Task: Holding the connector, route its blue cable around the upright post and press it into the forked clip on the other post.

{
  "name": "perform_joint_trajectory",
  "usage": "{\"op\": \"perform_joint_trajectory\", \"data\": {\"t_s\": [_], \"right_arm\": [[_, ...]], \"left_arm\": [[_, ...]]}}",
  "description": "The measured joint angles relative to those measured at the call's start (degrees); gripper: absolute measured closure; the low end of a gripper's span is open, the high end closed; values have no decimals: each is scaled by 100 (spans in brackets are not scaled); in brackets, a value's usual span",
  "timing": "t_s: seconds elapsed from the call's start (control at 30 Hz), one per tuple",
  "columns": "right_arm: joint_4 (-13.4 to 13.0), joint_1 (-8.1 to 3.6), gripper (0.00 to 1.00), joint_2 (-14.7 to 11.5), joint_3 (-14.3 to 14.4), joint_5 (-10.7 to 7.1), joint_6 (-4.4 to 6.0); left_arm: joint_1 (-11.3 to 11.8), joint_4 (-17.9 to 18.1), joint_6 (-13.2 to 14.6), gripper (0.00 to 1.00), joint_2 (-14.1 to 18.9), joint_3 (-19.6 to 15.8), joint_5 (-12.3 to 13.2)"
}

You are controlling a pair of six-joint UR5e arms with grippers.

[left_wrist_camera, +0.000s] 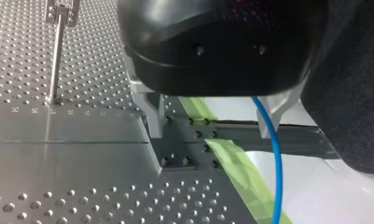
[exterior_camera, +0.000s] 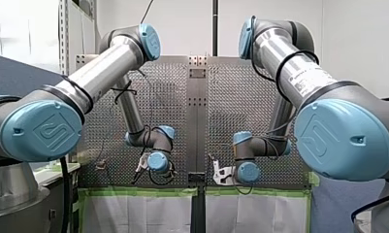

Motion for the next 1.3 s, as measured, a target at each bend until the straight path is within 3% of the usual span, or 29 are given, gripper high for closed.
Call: {"op": "perform_joint_trajectory", "data": {"t_s": [0.27,0.5,0.67,0.93,1.3], "right_arm": [[23,-4,100,-2,-12,6,-12],[9,-6,100,-3,-26,5,-7],[13,-6,100,-3,-59,-2,-1],[26,-10,100,-4,-66,-11,-19],[162,-144,100,-7,-109,7,-119]], "left_arm": [[-22,34,68,0,-94,4,-163],[-59,274,49,0,-384,15,-112],[-85,406,-158,0,-581,176,-72],[-118,341,-571,0,-630,570,91],[-207,329,-1089,0,-631,672,450]]}}
